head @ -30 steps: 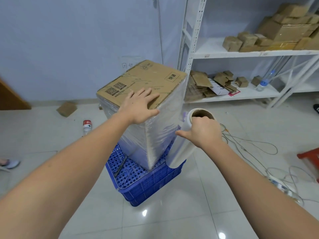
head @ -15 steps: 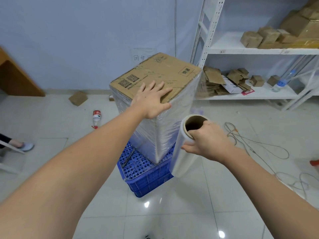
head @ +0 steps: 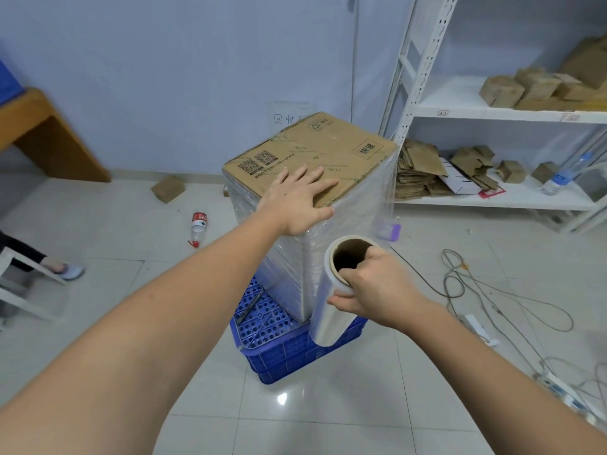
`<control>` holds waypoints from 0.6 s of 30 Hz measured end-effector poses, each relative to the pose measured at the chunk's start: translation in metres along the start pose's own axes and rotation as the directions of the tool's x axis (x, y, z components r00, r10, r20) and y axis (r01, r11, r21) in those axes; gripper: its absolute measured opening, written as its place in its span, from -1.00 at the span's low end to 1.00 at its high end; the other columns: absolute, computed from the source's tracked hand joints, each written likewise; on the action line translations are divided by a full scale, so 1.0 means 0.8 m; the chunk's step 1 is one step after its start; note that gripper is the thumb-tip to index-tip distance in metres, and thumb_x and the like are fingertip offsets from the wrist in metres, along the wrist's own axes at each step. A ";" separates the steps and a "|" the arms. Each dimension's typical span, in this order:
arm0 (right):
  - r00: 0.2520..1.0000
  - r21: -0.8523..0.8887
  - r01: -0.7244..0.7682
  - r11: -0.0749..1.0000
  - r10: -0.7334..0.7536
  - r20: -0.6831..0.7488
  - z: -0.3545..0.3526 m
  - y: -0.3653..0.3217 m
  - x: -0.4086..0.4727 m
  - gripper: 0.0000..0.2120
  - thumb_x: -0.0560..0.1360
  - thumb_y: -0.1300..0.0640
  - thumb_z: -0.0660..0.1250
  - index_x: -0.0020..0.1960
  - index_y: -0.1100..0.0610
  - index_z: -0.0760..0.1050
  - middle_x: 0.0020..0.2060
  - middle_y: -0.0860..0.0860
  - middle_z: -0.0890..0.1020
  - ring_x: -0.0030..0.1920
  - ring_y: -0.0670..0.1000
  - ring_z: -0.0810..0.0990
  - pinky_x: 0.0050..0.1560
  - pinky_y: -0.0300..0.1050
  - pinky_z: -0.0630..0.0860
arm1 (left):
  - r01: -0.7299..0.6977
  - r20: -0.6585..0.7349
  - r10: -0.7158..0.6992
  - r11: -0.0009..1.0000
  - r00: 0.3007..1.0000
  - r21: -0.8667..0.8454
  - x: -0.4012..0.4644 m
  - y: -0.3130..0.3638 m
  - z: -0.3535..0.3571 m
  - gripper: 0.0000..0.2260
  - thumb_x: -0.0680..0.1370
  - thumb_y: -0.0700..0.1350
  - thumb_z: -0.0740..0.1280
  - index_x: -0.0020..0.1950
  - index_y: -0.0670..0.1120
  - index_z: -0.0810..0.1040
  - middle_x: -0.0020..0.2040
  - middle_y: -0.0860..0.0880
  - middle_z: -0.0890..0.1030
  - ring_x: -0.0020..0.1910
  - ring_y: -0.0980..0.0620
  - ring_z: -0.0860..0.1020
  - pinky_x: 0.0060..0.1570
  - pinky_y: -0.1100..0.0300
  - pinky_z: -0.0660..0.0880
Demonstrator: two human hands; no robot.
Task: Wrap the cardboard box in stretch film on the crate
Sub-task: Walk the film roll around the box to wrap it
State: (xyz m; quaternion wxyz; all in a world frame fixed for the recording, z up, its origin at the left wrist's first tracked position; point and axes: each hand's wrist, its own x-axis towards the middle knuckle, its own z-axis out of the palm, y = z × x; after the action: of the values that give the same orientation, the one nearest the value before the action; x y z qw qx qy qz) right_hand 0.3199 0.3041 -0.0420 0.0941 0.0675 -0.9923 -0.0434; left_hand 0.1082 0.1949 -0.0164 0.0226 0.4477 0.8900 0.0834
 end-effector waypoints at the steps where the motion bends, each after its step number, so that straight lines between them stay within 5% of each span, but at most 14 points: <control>1: 0.999 -0.028 0.004 1.000 -0.003 0.041 -0.006 -0.001 0.000 -0.57 0.41 -0.30 0.25 -0.34 0.06 0.48 -0.52 -0.05 0.48 -0.36 0.05 0.36 -0.28 -0.11 0.40 | 0.003 0.001 -0.003 1.000 1.000 -0.004 0.000 0.000 0.000 -0.38 0.58 0.35 0.14 0.64 0.33 0.09 0.69 0.12 0.03 0.67 0.02 -0.05 0.62 -0.12 -0.14; 5: 0.982 0.017 -0.102 0.995 0.098 0.159 -0.036 -0.028 0.001 -0.55 0.47 -0.33 0.28 -0.07 0.07 0.33 -0.26 -0.02 0.59 -0.21 0.07 0.51 -0.01 -0.06 0.35 | 0.001 0.003 -0.001 1.000 1.000 -0.003 -0.002 -0.001 -0.001 -0.38 0.60 0.36 0.13 0.64 0.33 0.08 0.69 0.12 0.03 0.67 0.02 -0.06 0.62 -0.12 -0.14; 7: 0.966 0.017 -0.224 0.974 0.220 0.137 -0.042 -0.050 0.002 -0.51 0.49 -0.36 0.22 -0.02 0.08 0.34 -0.24 -0.02 0.59 -0.21 0.06 0.53 -0.08 -0.06 0.29 | -0.006 0.005 0.006 1.000 1.000 -0.002 -0.002 -0.002 -0.001 -0.38 0.59 0.37 0.12 0.64 0.33 0.08 0.69 0.12 0.03 0.67 0.01 -0.06 0.62 -0.13 -0.13; 11: 0.890 -0.074 -0.448 0.891 0.453 0.062 -0.036 -0.078 0.015 -0.37 0.44 -0.51 0.05 -0.09 0.09 0.35 -0.40 -0.04 0.51 -0.39 0.03 0.46 -0.11 -0.04 0.33 | -0.021 -0.013 0.021 0.999 1.000 -0.047 -0.003 -0.007 0.000 -0.38 0.57 0.39 0.16 0.62 0.32 0.16 0.69 0.11 0.08 0.67 0.00 -0.01 0.61 -0.15 -0.10; 15: 0.780 -0.101 -0.609 0.787 0.617 0.103 -0.034 -0.082 0.032 -0.30 0.38 -0.57 0.05 -0.10 0.08 0.43 -0.42 -0.04 0.49 -0.38 0.03 0.47 -0.05 -0.04 0.40 | -0.045 -0.075 0.033 0.983 0.997 -0.176 -0.003 -0.015 -0.003 -0.38 0.49 0.48 0.23 0.51 0.30 0.40 0.64 0.15 0.23 0.64 0.03 0.11 0.60 -0.19 -0.04; 18: 0.725 -0.077 -0.675 0.734 0.679 0.116 -0.041 -0.094 0.042 -0.30 0.34 -0.59 0.06 -0.21 0.07 0.41 -0.41 -0.03 0.50 -0.38 0.01 0.48 -0.20 -0.06 0.38 | -0.123 -0.079 0.103 0.940 0.992 -0.318 -0.004 -0.022 -0.011 -0.49 0.48 0.45 0.33 0.36 0.27 0.56 0.60 0.14 0.32 0.62 0.05 0.16 0.59 -0.24 -0.03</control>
State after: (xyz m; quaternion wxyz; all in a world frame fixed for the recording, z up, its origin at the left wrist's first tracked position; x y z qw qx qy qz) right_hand 0.3032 0.2228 -0.0110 0.0364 -0.3032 -0.9519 -0.0253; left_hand 0.0952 0.1810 -0.0112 0.0633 0.4856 0.8376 0.2423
